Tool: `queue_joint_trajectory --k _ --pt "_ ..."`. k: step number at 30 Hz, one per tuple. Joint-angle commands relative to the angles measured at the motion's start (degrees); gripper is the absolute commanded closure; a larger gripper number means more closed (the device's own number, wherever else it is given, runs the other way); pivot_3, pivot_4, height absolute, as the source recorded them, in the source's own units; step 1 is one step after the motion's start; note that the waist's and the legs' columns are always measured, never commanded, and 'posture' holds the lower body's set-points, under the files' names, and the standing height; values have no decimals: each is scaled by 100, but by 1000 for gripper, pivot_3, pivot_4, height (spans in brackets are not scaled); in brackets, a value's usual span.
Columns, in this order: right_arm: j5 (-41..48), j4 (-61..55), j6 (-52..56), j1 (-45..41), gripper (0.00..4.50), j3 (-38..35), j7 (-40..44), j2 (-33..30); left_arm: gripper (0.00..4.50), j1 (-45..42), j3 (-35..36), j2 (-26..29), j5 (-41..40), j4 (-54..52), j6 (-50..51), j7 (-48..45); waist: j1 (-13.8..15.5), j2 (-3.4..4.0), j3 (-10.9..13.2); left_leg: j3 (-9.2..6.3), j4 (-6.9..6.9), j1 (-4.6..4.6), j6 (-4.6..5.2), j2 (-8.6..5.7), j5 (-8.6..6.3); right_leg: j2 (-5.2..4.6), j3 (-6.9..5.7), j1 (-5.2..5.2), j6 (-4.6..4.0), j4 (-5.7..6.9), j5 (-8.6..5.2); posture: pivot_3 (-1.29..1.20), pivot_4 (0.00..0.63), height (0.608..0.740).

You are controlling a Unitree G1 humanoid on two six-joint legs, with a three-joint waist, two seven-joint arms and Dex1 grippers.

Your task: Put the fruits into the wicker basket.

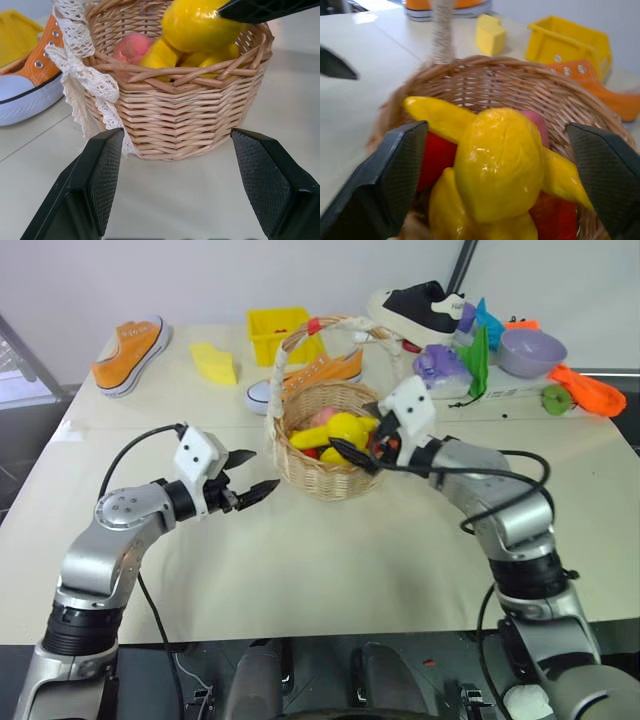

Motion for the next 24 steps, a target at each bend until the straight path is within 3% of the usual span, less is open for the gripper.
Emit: queue_joint_trajectory --k 1,4,7,16,19,24 --pt "517 -743 -313 310 26 -709 571 -339 840 91 180 34 -57 -147 -149 -16 -8 -1 0 1 2 1 2 0 -2 0 1 2 0 0 0 0 150 733" --pt "902 -965 -148 656 26 -1257 708 -576 840 208 227 68 -42 -120 -226 -65 -11 -1 0 0 2 7 4 2 -2 0 1 7 0 0 0 0 150 733" --pt "605 -716 -136 662 26 -1406 239 -563 840 296 285 37 -75 -119 -383 -125 -31 -1 1 1 2 24 3 7 -2 -2 3 19 0 0 0 0 150 733" --pt "-328 984 -878 -406 26 -958 -980 575 840 316 335 -200 -418 -340 -678 -283 -46 0 1 8 -3 26 -4 15 1 3 9 10 -2 5 0 0 150 733" --pt "-303 1308 -1020 -543 855 -1083 -1077 777 840 336 329 -222 -429 -418 -655 -228 -3 0 1 10 -1 25 -3 12 1 7 8 10 -2 8 0 0 150 733" --pt "-122 1182 -956 -467 3502 -1257 -987 770 840 447 276 -227 -406 -526 -647 -134 -22 0 1 13 0 22 -2 8 1 3 9 10 -1 8 0 0 150 733"
